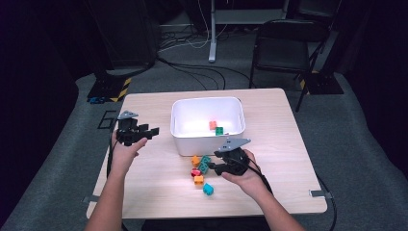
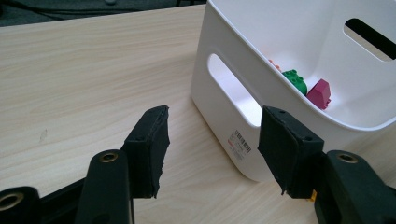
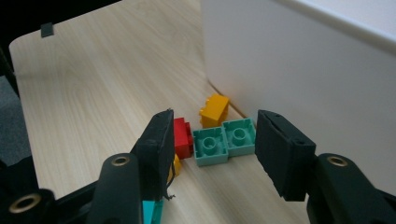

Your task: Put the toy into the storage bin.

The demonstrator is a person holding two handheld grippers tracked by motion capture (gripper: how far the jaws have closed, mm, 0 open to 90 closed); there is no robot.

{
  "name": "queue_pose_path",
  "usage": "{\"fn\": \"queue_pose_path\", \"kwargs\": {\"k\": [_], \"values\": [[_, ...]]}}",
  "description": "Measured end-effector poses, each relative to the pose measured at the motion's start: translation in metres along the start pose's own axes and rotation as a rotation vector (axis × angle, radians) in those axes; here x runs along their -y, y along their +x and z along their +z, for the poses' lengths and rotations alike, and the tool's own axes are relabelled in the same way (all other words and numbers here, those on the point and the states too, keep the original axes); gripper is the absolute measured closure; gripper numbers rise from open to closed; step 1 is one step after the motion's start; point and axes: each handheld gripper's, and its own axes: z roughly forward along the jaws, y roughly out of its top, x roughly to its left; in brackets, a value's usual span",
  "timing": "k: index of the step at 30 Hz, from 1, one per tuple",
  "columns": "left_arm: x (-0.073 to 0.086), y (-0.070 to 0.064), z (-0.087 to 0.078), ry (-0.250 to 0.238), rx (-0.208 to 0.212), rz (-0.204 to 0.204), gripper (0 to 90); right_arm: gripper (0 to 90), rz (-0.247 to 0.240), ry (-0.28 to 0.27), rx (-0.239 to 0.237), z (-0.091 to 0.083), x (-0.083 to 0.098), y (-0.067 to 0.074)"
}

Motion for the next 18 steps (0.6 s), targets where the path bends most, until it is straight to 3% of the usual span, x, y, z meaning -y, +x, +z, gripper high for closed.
{"fn": "queue_pose_path", "kwargs": {"k": [7, 12, 15, 18], "values": [[0.001, 0.002, 0.003, 0.015, -0.018, 0.007, 43.1, 49.8, -0.044, 0.006, -0.037, 0.008, 0.010, 0.009], [0.002, 0.003, 0.003, 0.003, -0.029, 0.005, 42.8, 50.4, -0.044, 0.015, -0.066, 0.014, 0.016, 0.014], [0.002, 0.003, 0.003, 0.003, -0.032, 0.011, 45.4, 50.2, -0.063, 0.024, -0.053, 0.018, 0.020, 0.018], [0.002, 0.000, 0.004, 0.011, -0.033, 0.043, 50.5, 49.3, -0.066, 0.021, -0.040, 0.022, 0.024, 0.020]]}}
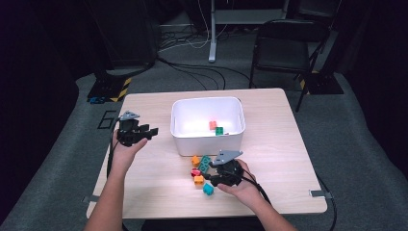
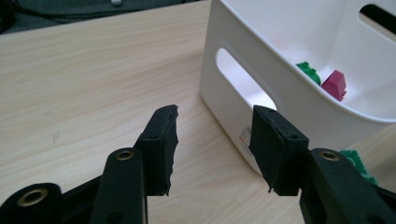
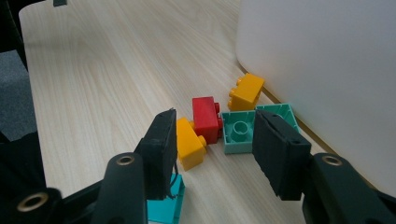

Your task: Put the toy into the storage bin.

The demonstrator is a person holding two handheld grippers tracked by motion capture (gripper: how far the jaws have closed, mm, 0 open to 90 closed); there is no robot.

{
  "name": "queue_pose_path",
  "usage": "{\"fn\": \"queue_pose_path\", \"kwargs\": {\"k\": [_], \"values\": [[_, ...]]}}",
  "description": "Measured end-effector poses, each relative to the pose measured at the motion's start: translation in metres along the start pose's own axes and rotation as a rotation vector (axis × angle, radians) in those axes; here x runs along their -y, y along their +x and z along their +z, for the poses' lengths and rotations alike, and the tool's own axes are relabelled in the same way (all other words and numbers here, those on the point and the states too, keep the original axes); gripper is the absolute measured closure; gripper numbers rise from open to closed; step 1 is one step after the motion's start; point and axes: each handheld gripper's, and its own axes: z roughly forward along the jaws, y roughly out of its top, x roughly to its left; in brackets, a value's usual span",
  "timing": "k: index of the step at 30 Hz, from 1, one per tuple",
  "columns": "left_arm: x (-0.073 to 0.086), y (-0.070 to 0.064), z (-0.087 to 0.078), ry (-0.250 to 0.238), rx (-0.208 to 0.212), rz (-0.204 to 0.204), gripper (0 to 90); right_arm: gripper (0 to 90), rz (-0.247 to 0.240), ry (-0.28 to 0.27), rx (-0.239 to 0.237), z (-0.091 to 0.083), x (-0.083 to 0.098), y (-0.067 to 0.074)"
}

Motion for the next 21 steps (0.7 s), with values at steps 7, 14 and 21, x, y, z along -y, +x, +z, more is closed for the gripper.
{"fn": "queue_pose_path", "kwargs": {"k": [7, 14, 21], "values": [[0.001, -0.003, 0.006, 0.038, -0.014, 0.048, 47.0, 52.4, 0.003, -0.005, 0.001, 0.005, 0.004, 0.002], [0.001, -0.007, 0.007, 0.034, -0.007, 0.054, 47.9, 53.5, 0.017, 0.036, -0.027, 0.011, 0.008, 0.006], [0.002, -0.005, 0.007, 0.025, -0.020, 0.044, 48.2, 53.9, 0.005, 0.104, -0.075, 0.014, 0.010, 0.009]]}}
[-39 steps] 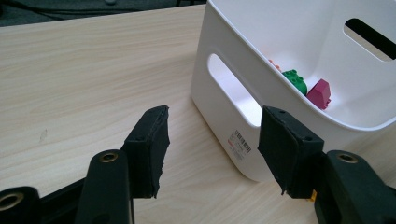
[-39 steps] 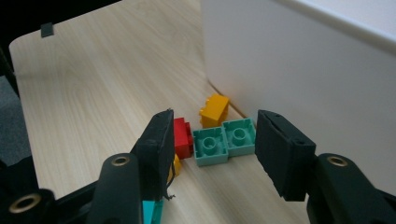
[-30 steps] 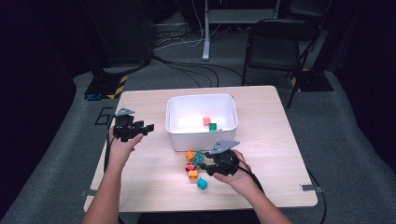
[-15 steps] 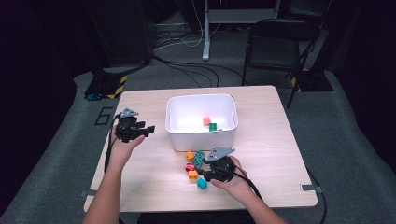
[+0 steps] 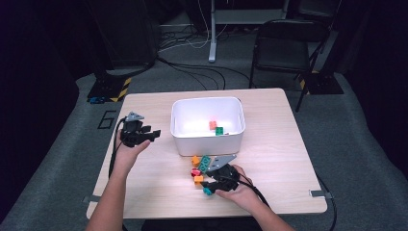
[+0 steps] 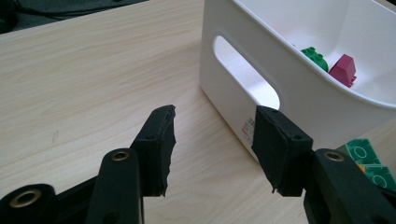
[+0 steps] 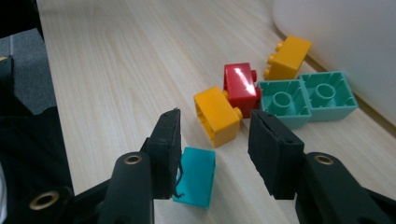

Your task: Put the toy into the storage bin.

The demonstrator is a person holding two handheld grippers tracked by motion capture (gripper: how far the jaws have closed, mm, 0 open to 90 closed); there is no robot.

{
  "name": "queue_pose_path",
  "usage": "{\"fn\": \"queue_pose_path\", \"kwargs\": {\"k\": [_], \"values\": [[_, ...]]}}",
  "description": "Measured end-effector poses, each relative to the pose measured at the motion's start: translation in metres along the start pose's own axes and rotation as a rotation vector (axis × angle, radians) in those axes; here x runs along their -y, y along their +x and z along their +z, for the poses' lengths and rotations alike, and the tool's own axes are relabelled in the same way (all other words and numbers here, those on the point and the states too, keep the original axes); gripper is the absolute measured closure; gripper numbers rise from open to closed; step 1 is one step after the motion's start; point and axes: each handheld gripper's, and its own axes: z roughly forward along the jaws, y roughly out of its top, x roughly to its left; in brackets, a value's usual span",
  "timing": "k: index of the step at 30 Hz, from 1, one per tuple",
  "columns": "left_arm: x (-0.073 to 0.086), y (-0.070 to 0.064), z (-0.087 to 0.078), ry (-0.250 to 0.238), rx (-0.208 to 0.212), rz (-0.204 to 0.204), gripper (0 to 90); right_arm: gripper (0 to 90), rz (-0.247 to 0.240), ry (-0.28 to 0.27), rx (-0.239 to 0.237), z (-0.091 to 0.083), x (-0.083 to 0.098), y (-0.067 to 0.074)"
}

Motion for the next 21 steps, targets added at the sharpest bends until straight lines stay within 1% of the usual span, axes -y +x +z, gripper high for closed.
{"fn": "queue_pose_path", "kwargs": {"k": [2, 5, 6, 7, 9, 10, 12, 13, 15, 16, 17, 20, 21], "values": [[0.000, 0.001, -0.001, -0.009, 0.002, -0.006, 48.0, 54.5, -0.010, 0.015, -0.011, 0.001, 0.001, 0.000], [0.000, 0.002, -0.002, -0.020, -0.001, -0.012, 48.0, 55.2, -0.012, 0.026, -0.014, 0.003, 0.002, 0.002], [0.000, 0.003, -0.003, -0.029, -0.003, -0.022, 48.0, 55.7, -0.018, 0.042, -0.017, 0.007, 0.004, 0.005], [0.000, 0.003, -0.004, -0.034, -0.006, -0.026, 48.0, 55.9, -0.031, 0.046, -0.018, 0.008, 0.004, 0.005], [0.000, 0.004, -0.005, -0.034, -0.007, -0.028, 48.0, 56.1, -0.024, 0.052, -0.018, 0.008, 0.004, 0.006], [0.000, 0.005, -0.005, -0.044, -0.011, -0.035, 48.0, 56.9, -0.033, 0.055, -0.018, 0.009, 0.005, 0.006], [-0.001, 0.006, -0.007, -0.058, -0.016, -0.050, 48.0, 60.3, -0.033, 0.079, -0.034, 0.011, 0.006, 0.009], [-0.001, 0.007, -0.007, -0.062, -0.014, -0.059, 48.0, 60.6, -0.032, 0.080, -0.032, 0.012, 0.006, 0.009], [-0.001, 0.008, -0.008, -0.068, -0.010, -0.061, 47.9, 62.3, -0.037, 0.096, -0.025, 0.012, 0.007, 0.011], [-0.001, 0.008, -0.007, -0.072, -0.006, -0.066, 47.9, 62.7, -0.050, 0.098, -0.021, 0.013, 0.008, 0.010], [-0.001, 0.008, -0.007, -0.072, -0.006, -0.066, 47.9, 63.2, -0.044, 0.109, -0.014, 0.013, 0.009, 0.010], [-0.002, 0.008, -0.006, -0.070, 0.000, -0.074, 47.9, 65.0, -0.036, 0.116, -0.008, 0.013, 0.011, 0.007], [-0.003, 0.008, -0.005, -0.072, 0.001, -0.068, 47.9, 65.8, -0.037, 0.117, -0.003, 0.012, 0.012, 0.005]]}}
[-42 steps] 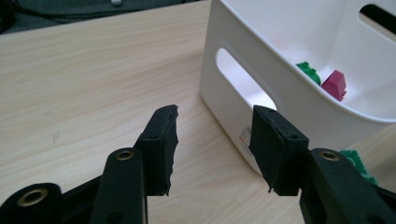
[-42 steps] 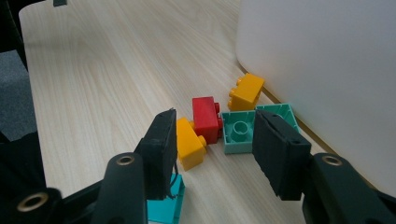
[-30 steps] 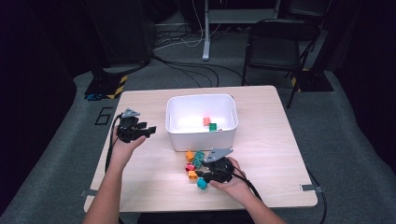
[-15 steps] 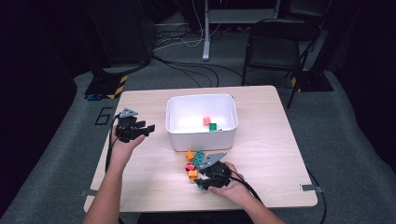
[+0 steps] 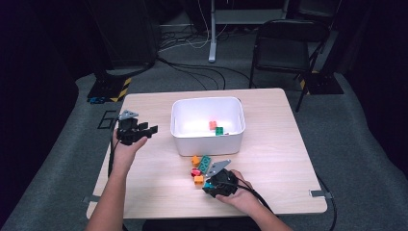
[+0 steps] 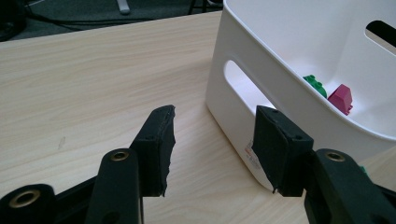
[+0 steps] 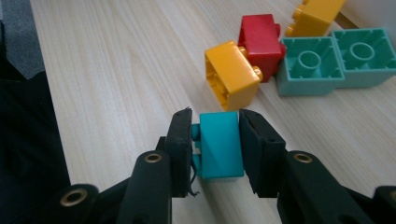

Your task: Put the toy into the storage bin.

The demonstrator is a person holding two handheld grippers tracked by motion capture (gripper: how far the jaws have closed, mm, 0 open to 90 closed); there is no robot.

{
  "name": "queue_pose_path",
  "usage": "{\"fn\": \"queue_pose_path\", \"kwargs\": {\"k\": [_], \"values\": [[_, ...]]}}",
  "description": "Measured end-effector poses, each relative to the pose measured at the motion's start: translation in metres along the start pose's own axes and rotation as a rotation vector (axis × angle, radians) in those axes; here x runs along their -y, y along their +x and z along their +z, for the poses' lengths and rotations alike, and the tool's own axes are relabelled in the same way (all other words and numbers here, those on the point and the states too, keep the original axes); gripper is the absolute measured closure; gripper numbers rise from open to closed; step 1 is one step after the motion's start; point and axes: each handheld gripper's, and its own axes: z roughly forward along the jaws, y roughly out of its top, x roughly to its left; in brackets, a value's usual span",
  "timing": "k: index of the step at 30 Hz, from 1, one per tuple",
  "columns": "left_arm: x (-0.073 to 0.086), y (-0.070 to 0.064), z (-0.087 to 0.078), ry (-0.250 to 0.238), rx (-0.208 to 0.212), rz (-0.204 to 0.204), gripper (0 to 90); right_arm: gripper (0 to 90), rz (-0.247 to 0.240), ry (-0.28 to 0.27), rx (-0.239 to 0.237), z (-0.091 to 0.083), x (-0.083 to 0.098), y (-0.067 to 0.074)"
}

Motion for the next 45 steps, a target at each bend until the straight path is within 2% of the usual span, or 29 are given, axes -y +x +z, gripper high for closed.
{"fn": "queue_pose_path", "kwargs": {"k": [6, 8, 15, 23, 29, 38, 45], "values": [[0.000, -0.001, 0.002, 0.008, 0.007, -0.002, 48.4, 67.3, 0.032, 0.004, 0.000, -0.004, 0.003, -0.008], [0.000, -0.001, 0.002, 0.009, 0.009, -0.003, 49.4, 67.4, 0.024, 0.003, -0.001, -0.005, 0.003, -0.009], [0.000, -0.002, 0.003, 0.014, 0.023, 0.001, 50.9, 67.4, 0.050, -0.050, 0.027, -0.017, -0.002, -0.014], [0.000, -0.003, 0.003, 0.017, 0.021, 0.002, 50.6, 67.4, 0.092, -0.134, 0.025, -0.041, -0.010, -0.021], [0.001, -0.001, 0.002, 0.018, 0.030, -0.017, 50.6, 67.3, 0.096, -0.166, 0.045, -0.054, -0.017, -0.024], [0.001, 0.001, 0.000, 0.003, 0.036, -0.018, 50.3, 67.3, 0.107, -0.185, 0.047, -0.069, -0.027, -0.024], [0.000, 0.000, 0.001, 0.007, 0.037, -0.008, 50.6, 67.3, 0.097, -0.231, 0.053, -0.086, -0.036, -0.025]]}}
